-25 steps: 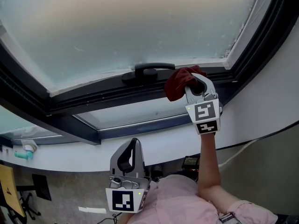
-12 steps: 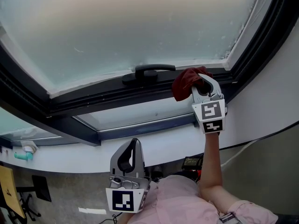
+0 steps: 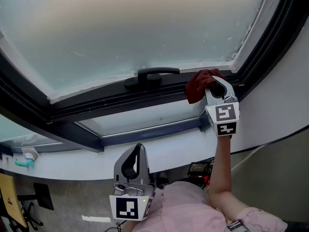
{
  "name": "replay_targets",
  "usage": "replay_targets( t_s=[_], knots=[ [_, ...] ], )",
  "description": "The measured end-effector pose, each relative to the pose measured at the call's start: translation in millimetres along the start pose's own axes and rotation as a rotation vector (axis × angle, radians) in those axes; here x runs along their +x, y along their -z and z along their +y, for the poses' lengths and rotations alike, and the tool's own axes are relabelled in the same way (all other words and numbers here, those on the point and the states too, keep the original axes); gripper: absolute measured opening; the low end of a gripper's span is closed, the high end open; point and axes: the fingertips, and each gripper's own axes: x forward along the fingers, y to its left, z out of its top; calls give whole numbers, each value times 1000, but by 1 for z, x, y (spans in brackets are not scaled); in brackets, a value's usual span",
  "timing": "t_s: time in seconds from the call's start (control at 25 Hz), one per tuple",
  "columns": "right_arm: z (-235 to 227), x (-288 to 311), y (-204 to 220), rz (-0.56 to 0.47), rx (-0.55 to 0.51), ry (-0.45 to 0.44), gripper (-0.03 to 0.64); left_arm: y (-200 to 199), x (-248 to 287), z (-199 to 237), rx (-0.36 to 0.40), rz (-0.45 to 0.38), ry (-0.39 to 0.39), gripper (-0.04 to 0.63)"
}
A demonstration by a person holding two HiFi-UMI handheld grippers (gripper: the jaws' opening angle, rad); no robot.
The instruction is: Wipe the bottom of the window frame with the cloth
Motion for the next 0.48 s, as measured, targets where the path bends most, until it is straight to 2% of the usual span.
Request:
replay_targets(
  t_s=[0.48],
  knots=[
    [-32,-3,17,15,26,35,71,0,-1,-2,3,7,-3,-3]
  ],
)
